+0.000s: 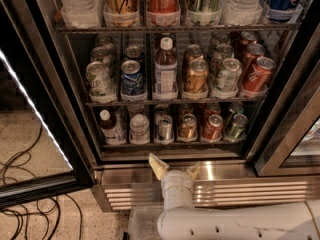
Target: Pick orange can from bottom shelf of fridge
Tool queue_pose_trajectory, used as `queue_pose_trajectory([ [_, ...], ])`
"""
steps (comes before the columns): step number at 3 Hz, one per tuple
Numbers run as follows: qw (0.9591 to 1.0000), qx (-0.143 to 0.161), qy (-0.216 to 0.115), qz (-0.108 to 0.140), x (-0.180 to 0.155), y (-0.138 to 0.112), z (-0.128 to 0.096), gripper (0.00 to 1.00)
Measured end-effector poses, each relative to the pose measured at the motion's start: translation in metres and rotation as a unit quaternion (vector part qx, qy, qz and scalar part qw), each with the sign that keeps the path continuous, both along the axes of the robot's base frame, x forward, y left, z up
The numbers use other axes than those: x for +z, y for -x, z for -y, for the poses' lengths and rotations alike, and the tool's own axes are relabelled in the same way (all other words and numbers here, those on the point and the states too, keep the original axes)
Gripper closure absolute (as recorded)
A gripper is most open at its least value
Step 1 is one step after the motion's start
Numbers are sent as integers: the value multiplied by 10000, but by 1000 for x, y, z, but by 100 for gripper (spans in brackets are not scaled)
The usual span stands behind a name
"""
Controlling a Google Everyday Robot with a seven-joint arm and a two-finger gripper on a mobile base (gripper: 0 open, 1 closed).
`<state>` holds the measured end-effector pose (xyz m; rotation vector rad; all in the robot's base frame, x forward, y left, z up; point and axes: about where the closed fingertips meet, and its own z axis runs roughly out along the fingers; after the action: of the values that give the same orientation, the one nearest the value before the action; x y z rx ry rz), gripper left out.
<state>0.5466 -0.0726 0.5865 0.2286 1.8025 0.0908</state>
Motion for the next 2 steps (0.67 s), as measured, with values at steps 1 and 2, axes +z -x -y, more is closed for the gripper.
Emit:
queue_pose_trajectory([
  [1, 9995, -227, -93, 208, 1, -7, 4, 0],
  [2, 9962, -591, -181, 613, 8, -16, 13, 0],
])
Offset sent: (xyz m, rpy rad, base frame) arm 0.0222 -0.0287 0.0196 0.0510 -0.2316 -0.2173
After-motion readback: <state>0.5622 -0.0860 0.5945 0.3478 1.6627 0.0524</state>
